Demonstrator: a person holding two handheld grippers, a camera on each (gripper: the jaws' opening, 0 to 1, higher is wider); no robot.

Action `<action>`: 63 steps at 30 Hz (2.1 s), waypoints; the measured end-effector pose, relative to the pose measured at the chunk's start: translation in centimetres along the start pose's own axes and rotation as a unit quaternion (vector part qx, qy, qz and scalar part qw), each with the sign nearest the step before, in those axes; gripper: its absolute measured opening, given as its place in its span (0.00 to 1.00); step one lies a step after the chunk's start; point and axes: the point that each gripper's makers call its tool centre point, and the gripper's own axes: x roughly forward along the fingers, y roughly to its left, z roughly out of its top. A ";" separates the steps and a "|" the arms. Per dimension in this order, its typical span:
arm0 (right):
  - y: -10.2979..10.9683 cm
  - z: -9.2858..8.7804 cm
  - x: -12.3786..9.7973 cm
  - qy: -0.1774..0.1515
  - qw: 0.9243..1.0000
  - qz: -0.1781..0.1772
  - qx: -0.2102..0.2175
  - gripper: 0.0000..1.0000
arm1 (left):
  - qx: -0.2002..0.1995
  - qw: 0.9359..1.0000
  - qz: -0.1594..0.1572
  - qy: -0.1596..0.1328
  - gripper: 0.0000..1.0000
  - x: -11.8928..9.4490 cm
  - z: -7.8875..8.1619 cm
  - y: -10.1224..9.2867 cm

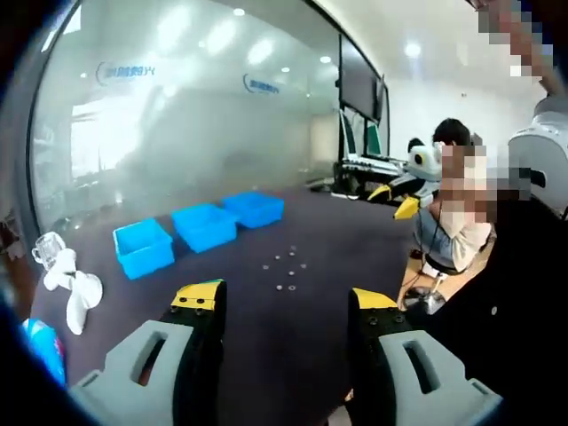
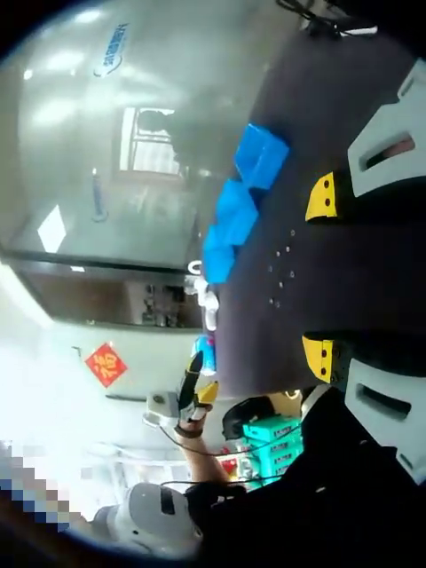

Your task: Sort the screws, nuts, and washers into the corresponding bins

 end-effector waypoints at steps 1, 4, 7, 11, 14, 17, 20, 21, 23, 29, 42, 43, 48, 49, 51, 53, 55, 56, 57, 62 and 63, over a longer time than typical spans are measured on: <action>0.0 -0.1 0.0 0.003 1.000 0.000 -0.001 0.44 | 0.005 1.000 -0.007 0.008 0.54 0.2 -0.1 -0.1; 0.0 -0.1 -0.1 0.008 1.000 0.002 -0.005 0.44 | 0.011 0.999 -0.035 0.009 0.54 0.8 0.2 -0.8; 0.1 -0.3 -0.1 0.013 1.000 0.004 -0.008 0.44 | 0.017 0.999 -0.040 0.025 0.54 1.6 0.2 -0.4; 0.3 -0.4 0.0 0.019 1.000 0.008 -0.013 0.44 | 0.025 0.997 -0.054 0.045 0.54 2.8 0.3 -0.1; 0.3 -0.5 0.0 0.023 1.000 0.010 -0.016 0.44 | 0.038 0.995 -0.060 0.063 0.54 3.8 0.3 0.1; 0.3 -0.7 0.0 0.027 0.999 0.009 -0.019 0.44 | 0.051 0.992 -0.070 0.092 0.54 5.0 -0.1 0.3; 0.3 -0.9 0.1 0.029 0.999 0.009 -0.017 0.44 | 0.056 0.990 -0.078 0.106 0.54 6.2 -0.1 0.4; 0.3 -0.9 0.1 0.030 0.999 0.009 -0.018 0.44 | 0.056 0.989 -0.085 0.111 0.54 6.7 -0.1 0.4; 0.3 -1.1 0.1 0.032 0.999 0.009 -0.018 0.44 | 0.055 0.986 -0.097 0.122 0.54 7.5 -0.2 0.2; 0.1 -1.3 0.1 0.034 0.999 0.005 -0.013 0.42 | 0.066 0.976 -0.116 0.170 0.54 9.9 -1.6 0.2; -0.4 -1.7 -0.4 0.037 0.999 -0.004 -0.007 0.42 | 0.068 0.962 -0.102 0.243 0.52 13.5 -5.0 0.5; -0.4 -1.7 -0.4 0.037 0.999 -0.004 -0.007 0.42 | 0.067 0.962 -0.102 0.245 0.51 13.6 -5.1 0.5; -0.4 -2.0 -0.5 0.039 0.999 -0.004 -0.003 0.42 | 0.066 0.958 -0.102 0.261 0.50 14.3 -5.8 1.0; -0.4 -2.2 -0.5 0.040 0.999 -0.004 -0.002 0.42 | 0.065 0.957 -0.104 0.264 0.48 14.4 -5.9 1.0; -0.4 -2.2 -0.5 0.040 0.999 -0.004 -0.001 0.42 | 0.069 0.954 -0.109 0.271 0.46 14.5 -6.2 1.0; -0.4 -2.3 -0.5 0.039 0.999 -0.005 -0.001 0.42 | 0.072 0.953 -0.109 0.274 0.45 14.7 -6.2 1.0; -0.4 -2.3 -0.5 0.038 0.999 -0.005 0.000 0.42 | 0.073 0.952 -0.111 0.275 0.41 14.9 -6.2 0.9; -0.4 -2.4 -0.5 0.038 0.999 -0.005 0.001 0.42 | 0.072 0.952 -0.112 0.276 0.39 15.0 -6.3 0.8; -0.4 -2.4 -0.5 0.037 0.999 -0.006 0.002 0.42 | 0.072 0.952 -0.112 0.277 0.37 15.1 -6.3 0.8; -0.5 -2.7 -0.7 0.035 0.999 -0.008 0.006 0.42 | 0.082 0.947 -0.116 0.288 0.34 15.3 -7.0 0.5; -0.6 -2.7 -0.7 0.035 0.999 -0.008 0.007 0.42 | 0.084 0.946 -0.117 0.290 0.33 15.3 -7.1 0.4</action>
